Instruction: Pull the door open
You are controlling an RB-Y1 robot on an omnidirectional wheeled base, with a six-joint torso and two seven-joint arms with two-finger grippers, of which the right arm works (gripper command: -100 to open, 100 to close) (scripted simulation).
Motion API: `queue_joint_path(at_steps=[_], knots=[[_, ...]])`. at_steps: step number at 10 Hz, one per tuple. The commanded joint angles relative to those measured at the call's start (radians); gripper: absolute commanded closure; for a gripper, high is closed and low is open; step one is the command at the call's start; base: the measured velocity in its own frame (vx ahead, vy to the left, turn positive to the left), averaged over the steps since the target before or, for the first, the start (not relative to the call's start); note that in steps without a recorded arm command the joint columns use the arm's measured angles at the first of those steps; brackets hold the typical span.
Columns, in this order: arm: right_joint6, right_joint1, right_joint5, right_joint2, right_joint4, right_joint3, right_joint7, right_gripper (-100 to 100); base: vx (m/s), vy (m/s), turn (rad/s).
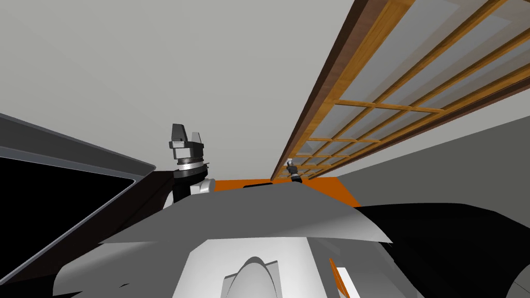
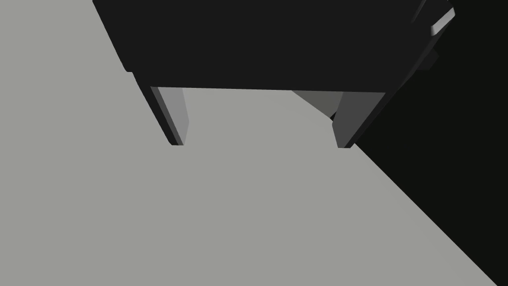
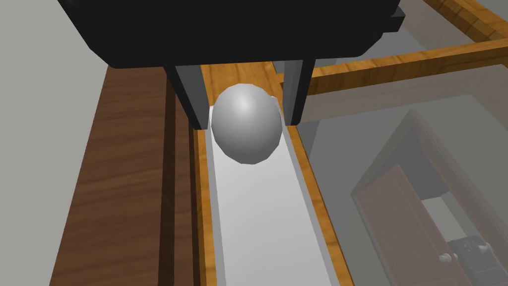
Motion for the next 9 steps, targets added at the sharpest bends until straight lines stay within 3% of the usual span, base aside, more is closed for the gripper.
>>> queue_joint_path(at_steps=[1,9], knots=[[0.002,0.0,-0.008,0.002,0.001,0.009,-0.046,100,-0.028,-0.01,0.025],[0.005,-0.012,-0.055,-0.004,0.011,0.043,-0.234,100,-0.026,-0.01,0.02]])
